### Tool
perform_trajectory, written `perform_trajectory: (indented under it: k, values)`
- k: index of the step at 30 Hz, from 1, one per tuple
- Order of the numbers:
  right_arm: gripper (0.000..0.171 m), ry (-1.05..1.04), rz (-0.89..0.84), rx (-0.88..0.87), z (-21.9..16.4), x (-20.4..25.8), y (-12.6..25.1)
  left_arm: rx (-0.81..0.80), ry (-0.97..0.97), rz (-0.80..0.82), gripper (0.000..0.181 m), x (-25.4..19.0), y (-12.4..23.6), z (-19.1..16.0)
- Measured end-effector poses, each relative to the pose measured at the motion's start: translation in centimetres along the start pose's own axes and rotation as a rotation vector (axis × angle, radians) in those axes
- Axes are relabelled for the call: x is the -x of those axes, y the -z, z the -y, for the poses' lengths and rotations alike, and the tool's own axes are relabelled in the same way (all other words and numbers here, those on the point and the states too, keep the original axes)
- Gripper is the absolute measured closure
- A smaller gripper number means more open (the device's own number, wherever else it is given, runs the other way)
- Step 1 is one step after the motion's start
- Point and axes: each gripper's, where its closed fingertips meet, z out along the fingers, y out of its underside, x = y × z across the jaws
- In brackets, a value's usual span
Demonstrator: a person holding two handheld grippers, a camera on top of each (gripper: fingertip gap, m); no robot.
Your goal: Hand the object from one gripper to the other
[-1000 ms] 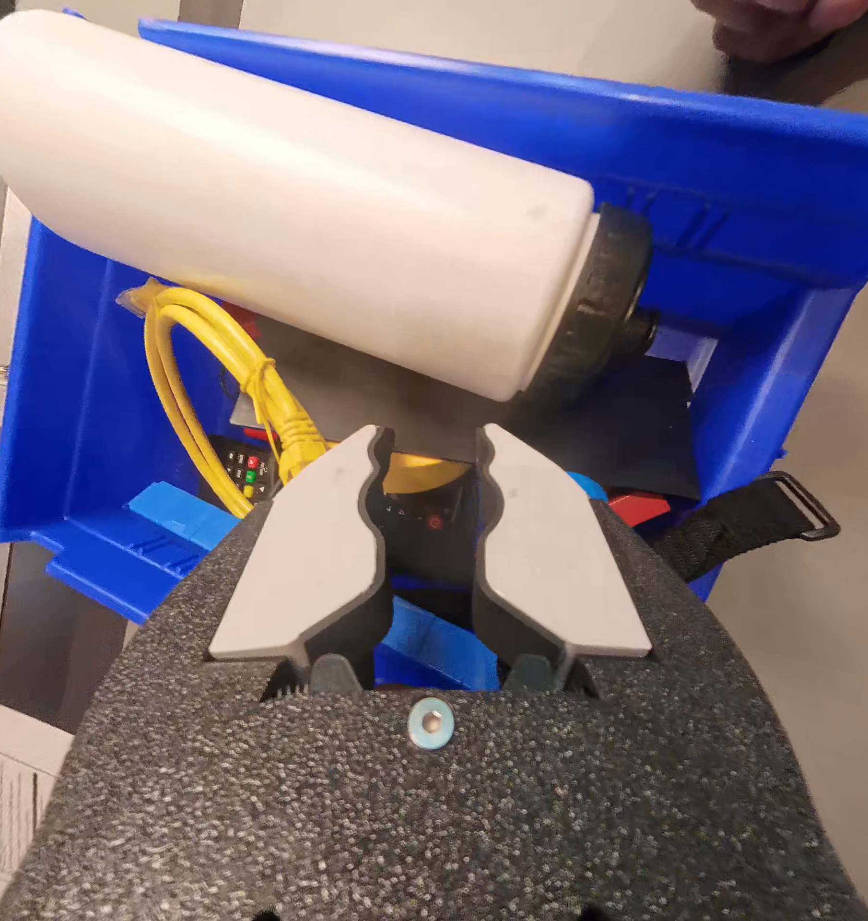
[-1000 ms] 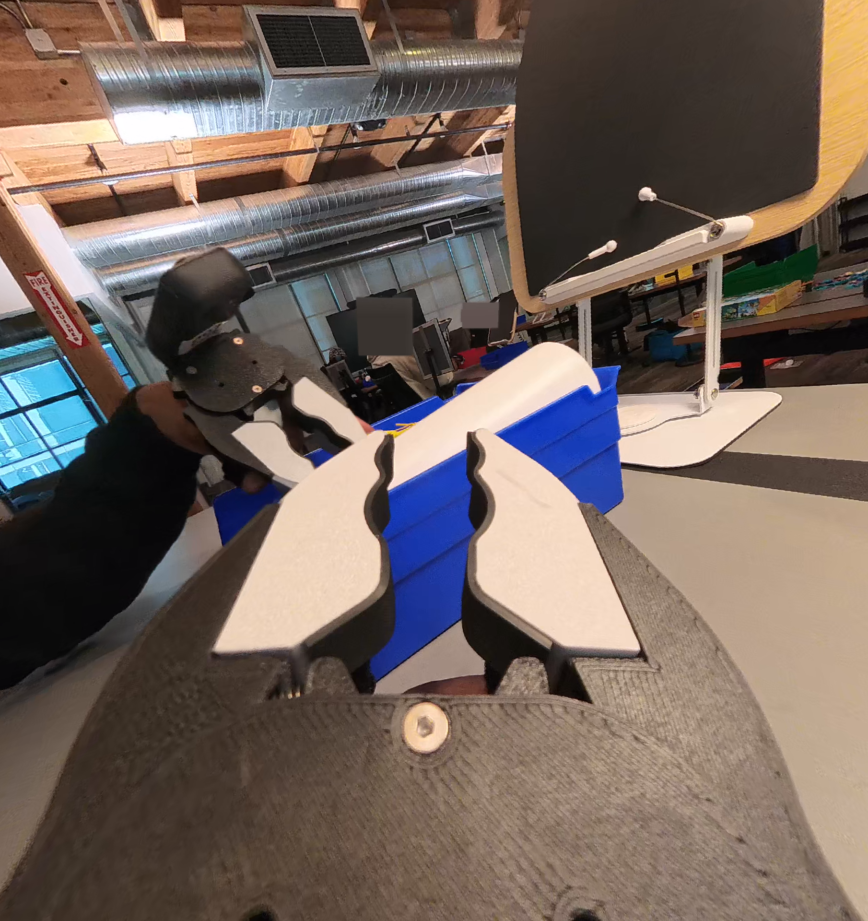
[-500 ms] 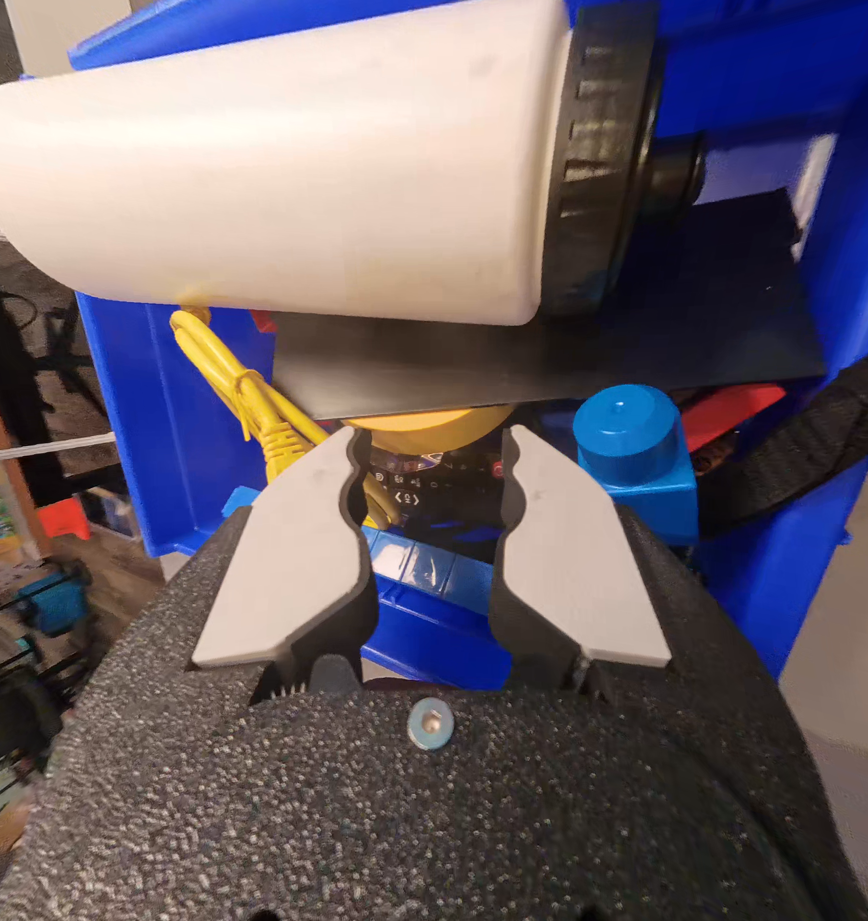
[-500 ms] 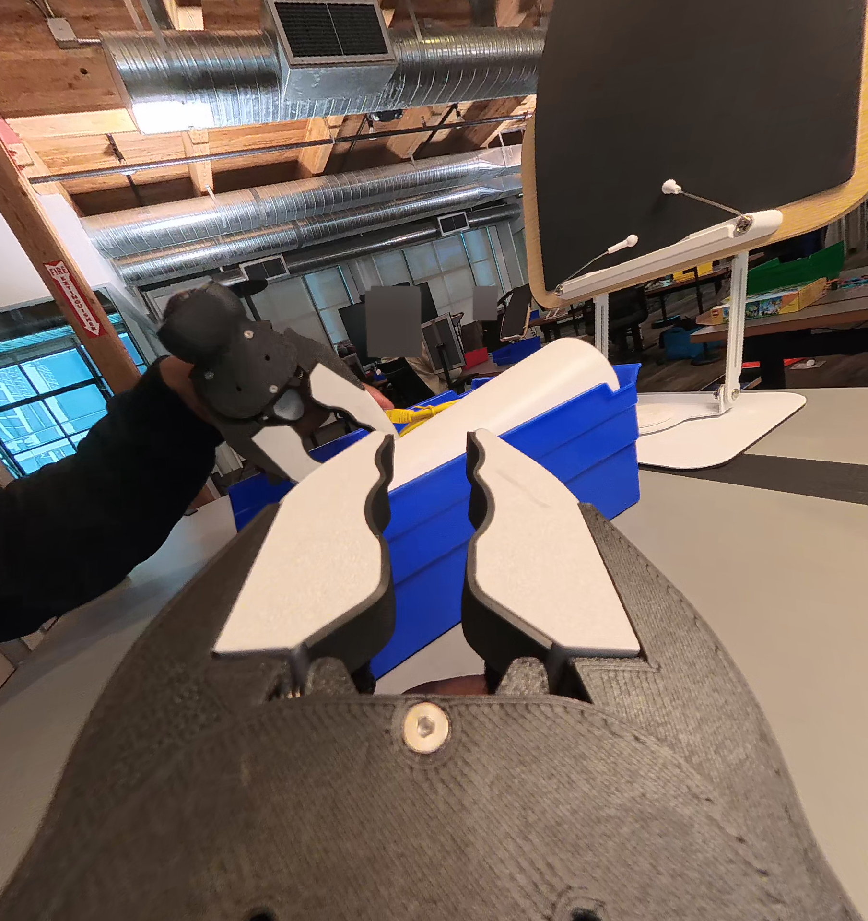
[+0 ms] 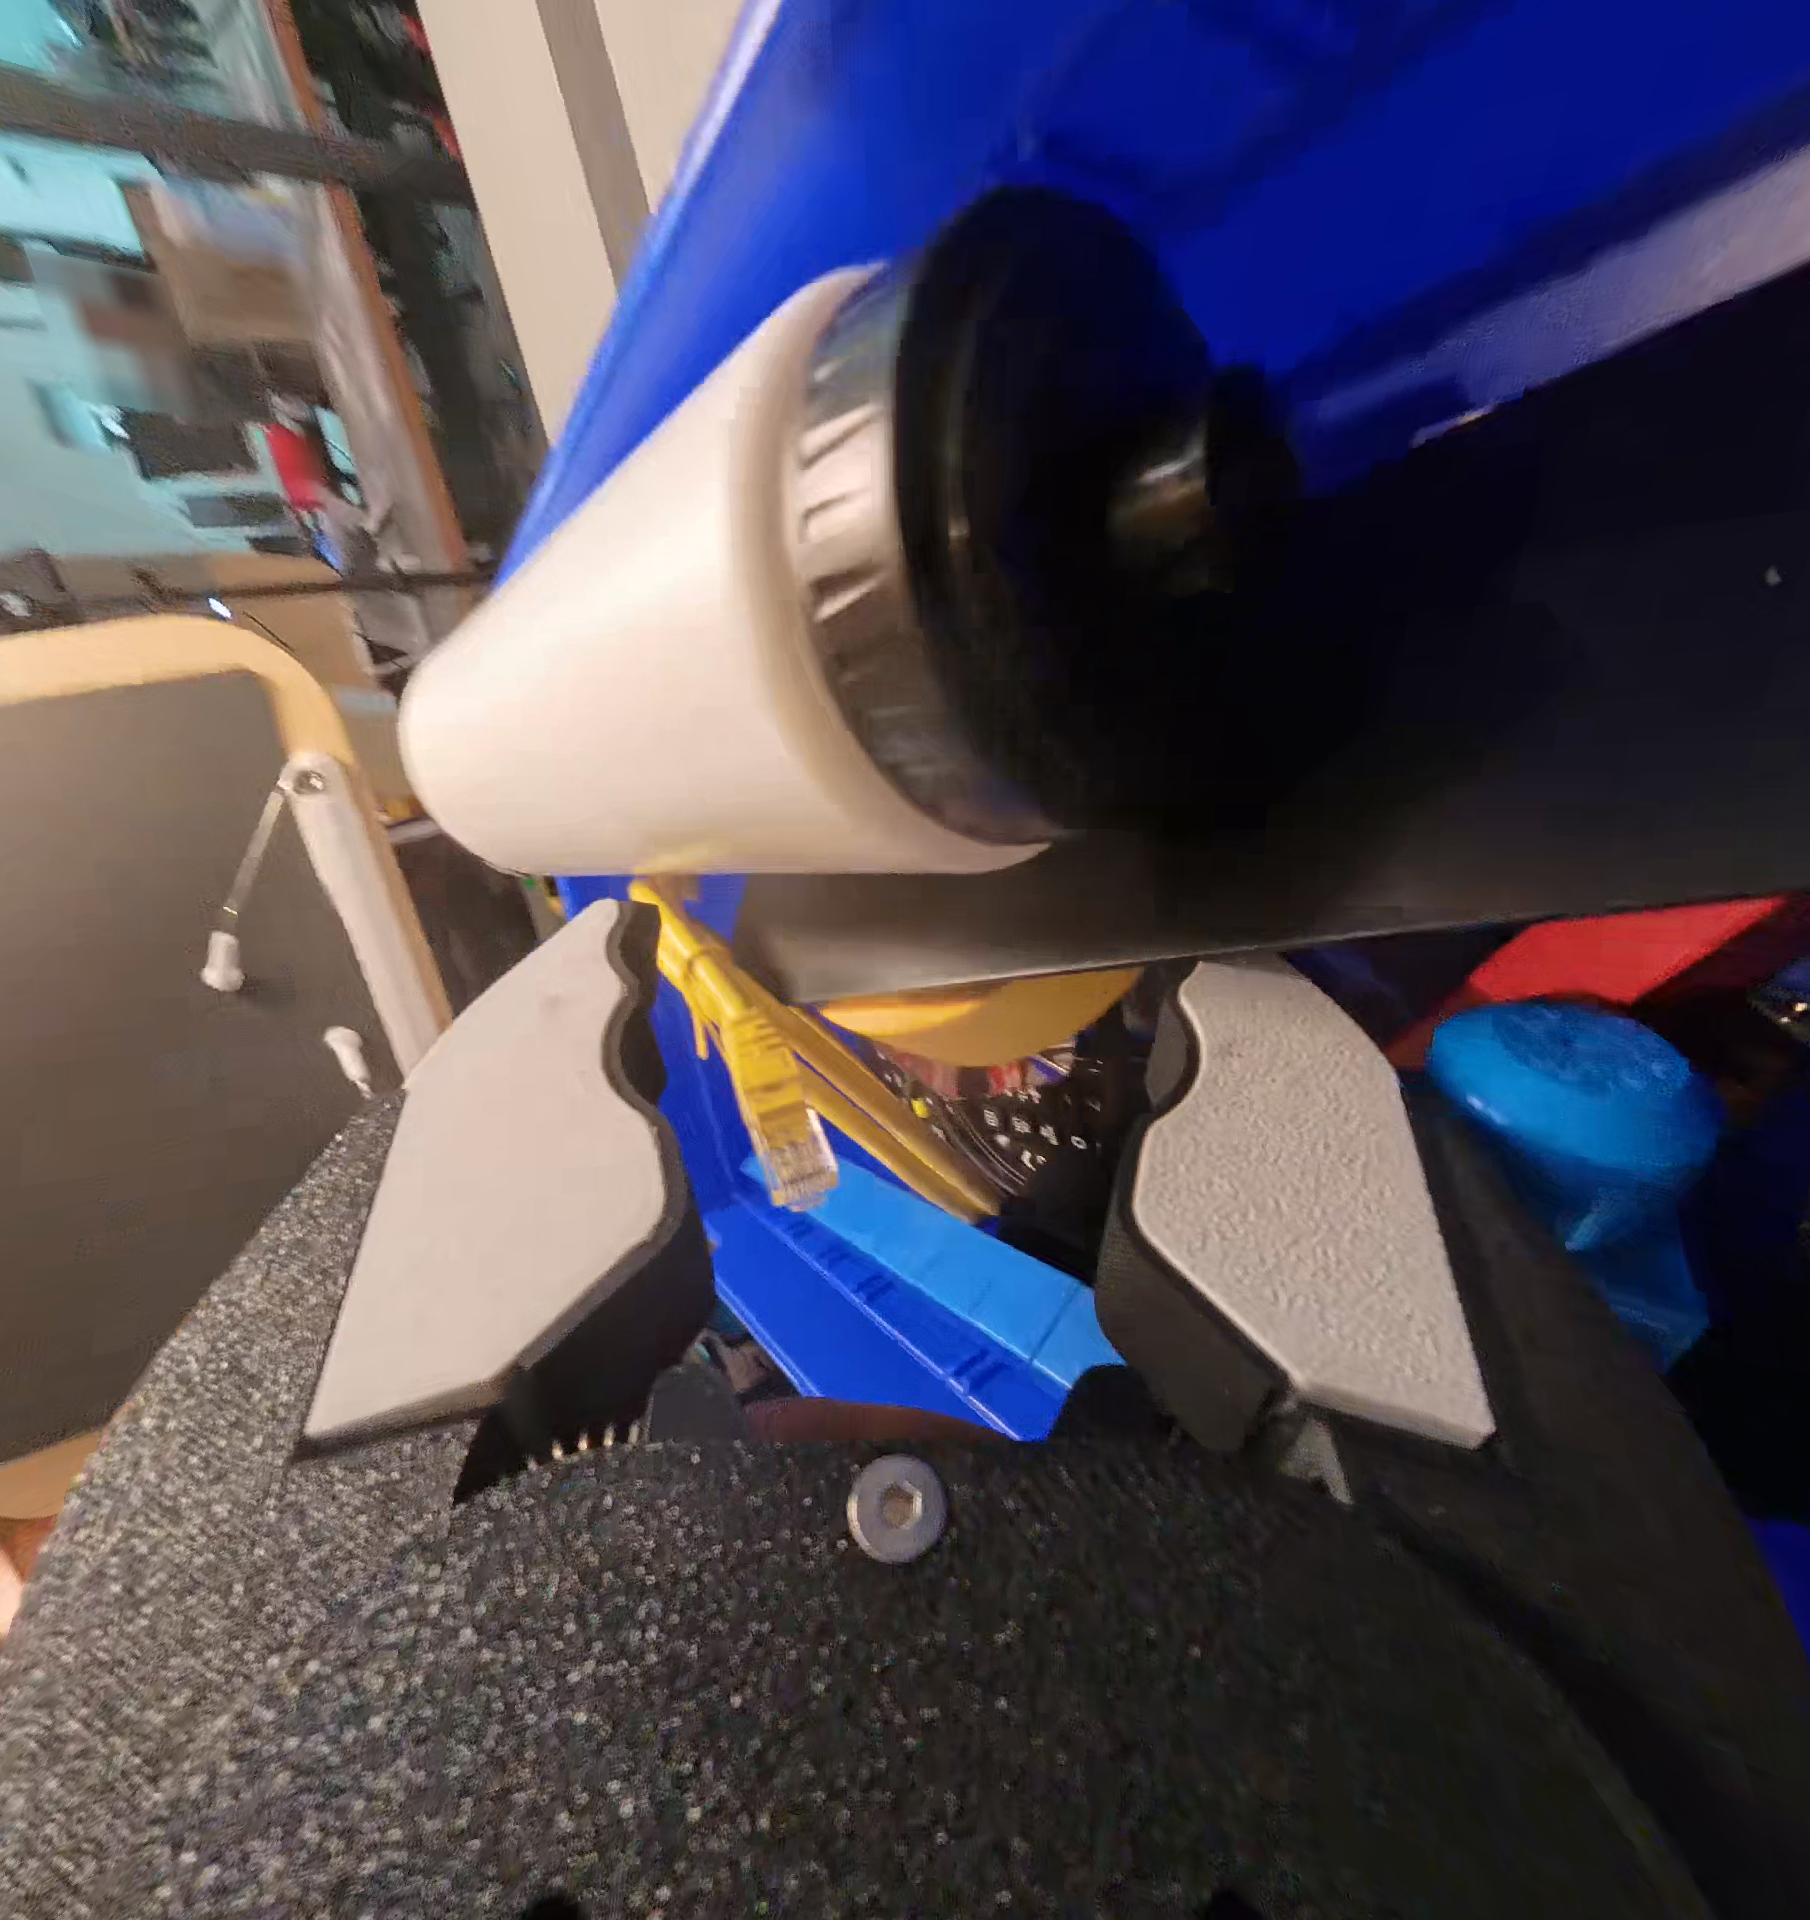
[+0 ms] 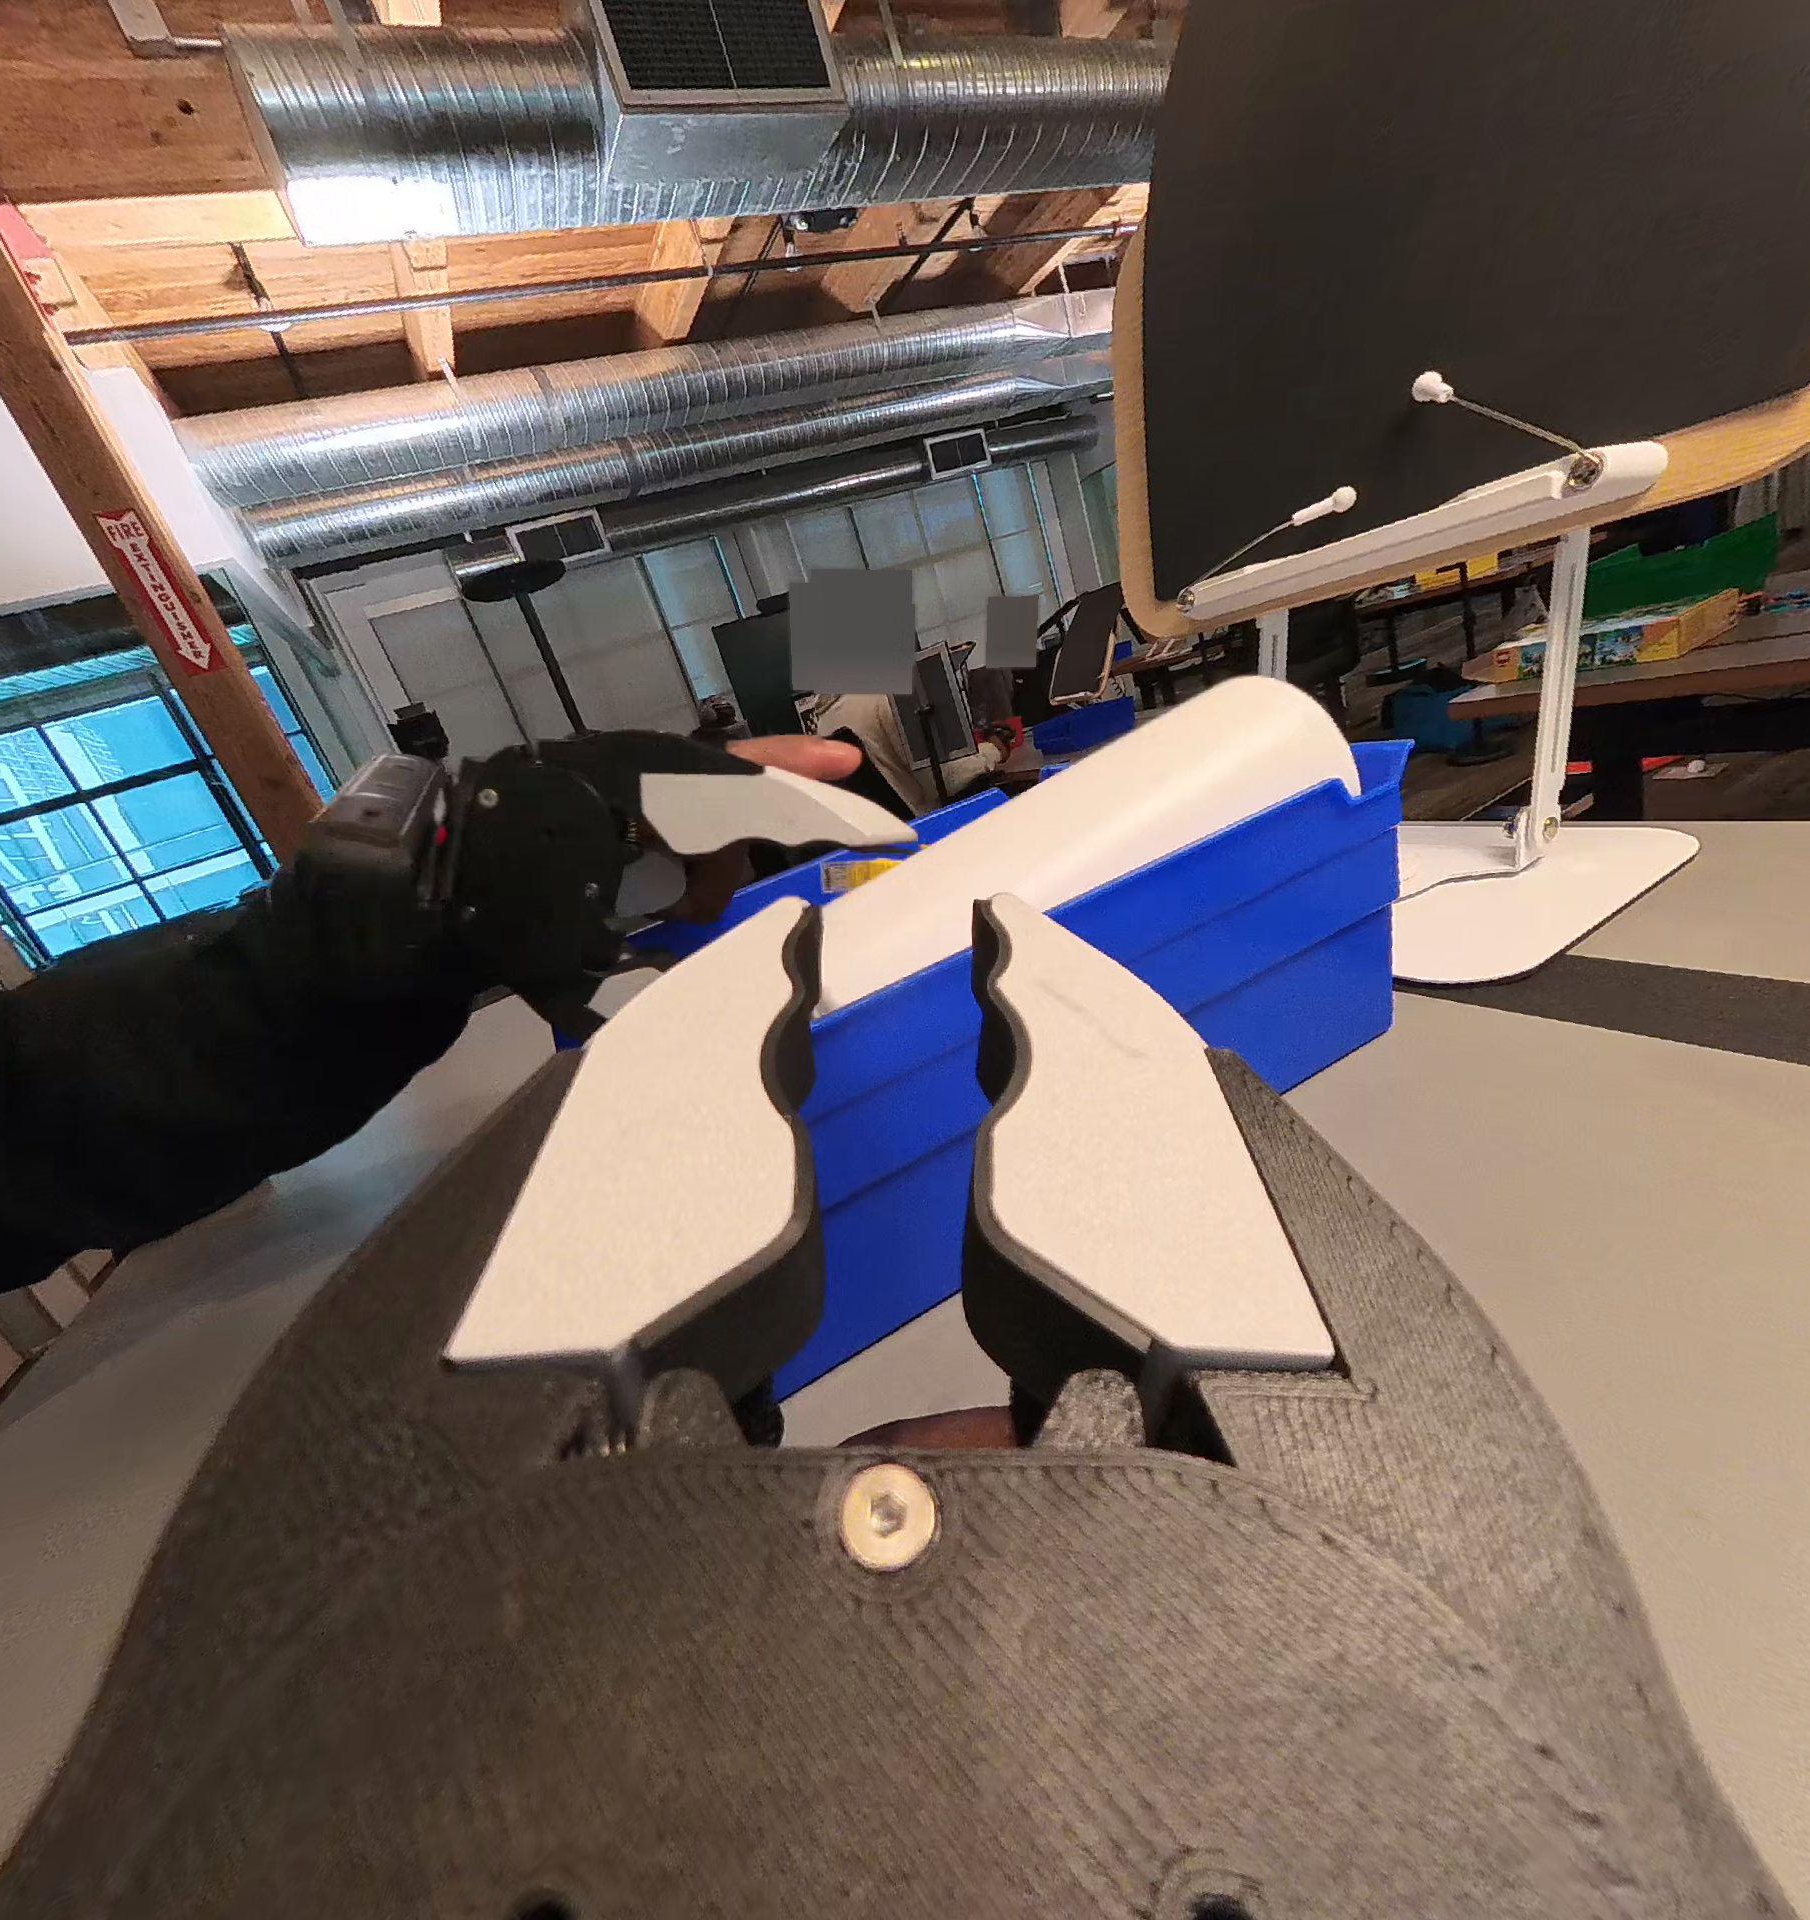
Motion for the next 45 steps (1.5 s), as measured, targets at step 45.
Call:
perform_trajectory:
  k: [45]
  values:
    - [0.167, 0.868, -0.423, 0.634, -4.3, 4.3, -2.1, -0.203, 0.151, -0.068, 0.122, 1.1, 2.9, 2.9]
